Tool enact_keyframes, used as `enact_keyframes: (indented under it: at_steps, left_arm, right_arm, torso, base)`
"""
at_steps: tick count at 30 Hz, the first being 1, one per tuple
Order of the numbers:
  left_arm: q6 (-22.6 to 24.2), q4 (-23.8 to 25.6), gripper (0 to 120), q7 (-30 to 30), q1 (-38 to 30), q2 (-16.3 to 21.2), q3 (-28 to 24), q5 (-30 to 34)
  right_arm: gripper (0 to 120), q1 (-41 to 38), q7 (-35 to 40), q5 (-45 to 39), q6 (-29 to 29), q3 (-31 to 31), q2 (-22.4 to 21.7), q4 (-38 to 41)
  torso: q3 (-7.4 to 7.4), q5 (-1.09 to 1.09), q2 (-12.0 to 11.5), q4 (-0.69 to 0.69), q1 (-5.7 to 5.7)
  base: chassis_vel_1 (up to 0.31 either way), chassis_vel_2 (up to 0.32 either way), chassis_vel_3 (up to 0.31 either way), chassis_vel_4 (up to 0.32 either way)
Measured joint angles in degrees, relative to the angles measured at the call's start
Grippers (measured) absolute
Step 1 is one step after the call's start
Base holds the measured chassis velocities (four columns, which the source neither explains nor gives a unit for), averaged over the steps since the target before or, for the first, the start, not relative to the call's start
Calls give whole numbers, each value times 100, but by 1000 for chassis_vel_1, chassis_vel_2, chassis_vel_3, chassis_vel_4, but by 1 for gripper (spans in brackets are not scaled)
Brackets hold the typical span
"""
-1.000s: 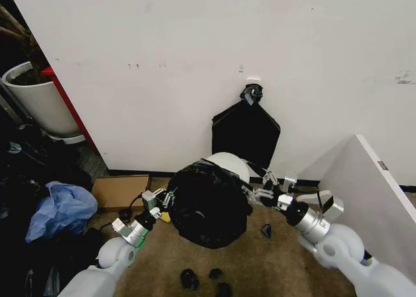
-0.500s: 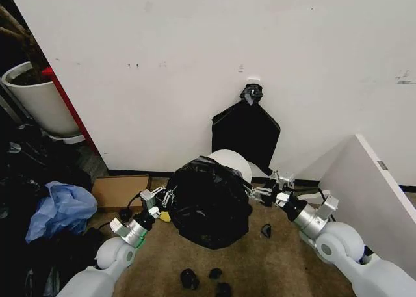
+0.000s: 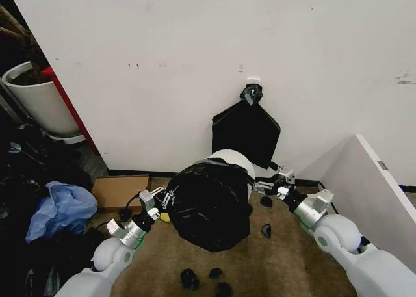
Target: Place the garbage bag over the trash bin.
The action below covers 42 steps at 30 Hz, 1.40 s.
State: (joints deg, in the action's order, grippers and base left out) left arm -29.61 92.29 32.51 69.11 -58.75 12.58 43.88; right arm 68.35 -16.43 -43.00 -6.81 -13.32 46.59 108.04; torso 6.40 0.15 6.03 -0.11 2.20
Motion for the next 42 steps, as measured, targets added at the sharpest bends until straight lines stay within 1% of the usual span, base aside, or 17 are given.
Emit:
enact_keyframes:
  at_steps: [16, 20, 24, 28, 29, 31, 32, 33, 34, 35, 36, 38, 39, 40, 41, 42]
  left_arm:
    - [11, 140, 1, 110, 78, 29, 112, 15]
    - [11, 127, 1, 55, 61, 19, 118, 33]
    - [130, 69, 1, -307, 9, -52, 73, 69]
    - [268, 86, 1, -536, 6, -89, 34, 11]
    - [400, 131, 1, -724, 6, -113, 8, -18]
    - [772, 322, 1, -1148, 16, -149, -31, -15]
    - [1102, 503, 1, -1497, 41, -158, -57, 37]
    - [1102, 503, 1, -1497, 41, -158, -57, 37]
    - [1221, 565, 1, -1615, 51, -158, -66, 65]
    - [1764, 868, 1, -2136, 94, -146, -99, 236]
    - [1994, 996, 1, -2351, 110, -138, -108, 315]
    - [3403, 1655, 1, -3448, 139, -38, -165, 610]
    - [4000, 1898, 1, -3942, 133, 5, -190, 791]
    - [4425, 2071, 1, -4357, 125, 26, -200, 954]
    - [4425, 2071, 1, -4357, 125, 26, -200, 954]
    - [4885, 2241, 2, -4781, 116, 38, -206, 1129]
  right_arm:
    - [100, -165, 208, 110, -30, 0, 30, -224]
    - [100, -172, 206, -32, -183, -13, 59, -221]
    - [100, -98, -414, -591, -770, 5, 179, -138]
    - [100, -81, -506, -675, -925, 16, 248, -112]
    - [100, -80, -369, -719, -1024, 46, 324, -72]
    - [100, -62, 503, -628, -1044, 108, 481, 91]
    - [100, -29, 1232, -465, -1022, 148, 616, 260]
    - [100, -29, 1232, -465, -1022, 148, 616, 260]
    - [100, -13, 1393, -416, -1023, 161, 654, 315]
    - [100, 100, 1790, -146, -1047, 203, 798, 544]
    - [100, 164, 1858, -16, -1055, 217, 838, 629]
    - [100, 448, 1932, 849, -1148, 337, 954, 920]
    - [100, 532, 1922, 1150, -1174, 367, 971, 966]
    - [100, 566, 1911, 1283, -1181, 380, 975, 978]
    - [100, 566, 1911, 1283, -1181, 380, 975, 978]
    - [100, 584, 1904, 1375, -1182, 399, 976, 987]
  torso:
    - [0, 0, 0, 0, 0]
    - [0, 0, 0, 0, 0]
    - [0, 0, 0, 0, 0]
    - [0, -1, 0, 0, 0]
    - [0, -1, 0, 0, 0]
    - [0, 0, 0, 0, 0]
    - [0, -1, 0, 0, 0]
    - [0, -1, 0, 0, 0]
    - [0, -1, 0, 0, 0]
    - [0, 0, 0, 1, 0]
    - [0, 0, 0, 1, 0]
    - [-1, 0, 1, 0, 0]
    - [-1, -1, 1, -1, 0]
    - [-1, -1, 1, -1, 0]
    - [-1, -1, 1, -1, 0]
    - [-1, 0, 1, -2, 0]
  base:
    - [0, 0, 0, 0]
    - [0, 0, 0, 0]
    - [0, 0, 0, 0]
    - [0, 0, 0, 0]
    - [0, 0, 0, 0]
    - [0, 0, 0, 0]
    - [0, 0, 0, 0]
    - [0, 0, 0, 0]
    - [0, 0, 0, 0]
    - [0, 0, 0, 0]
    - [0, 0, 0, 0]
    - [0, 0, 0, 0]
    - [0, 0, 0, 0]
    - [0, 0, 0, 0]
    - [0, 0, 0, 0]
    - [0, 0, 0, 0]
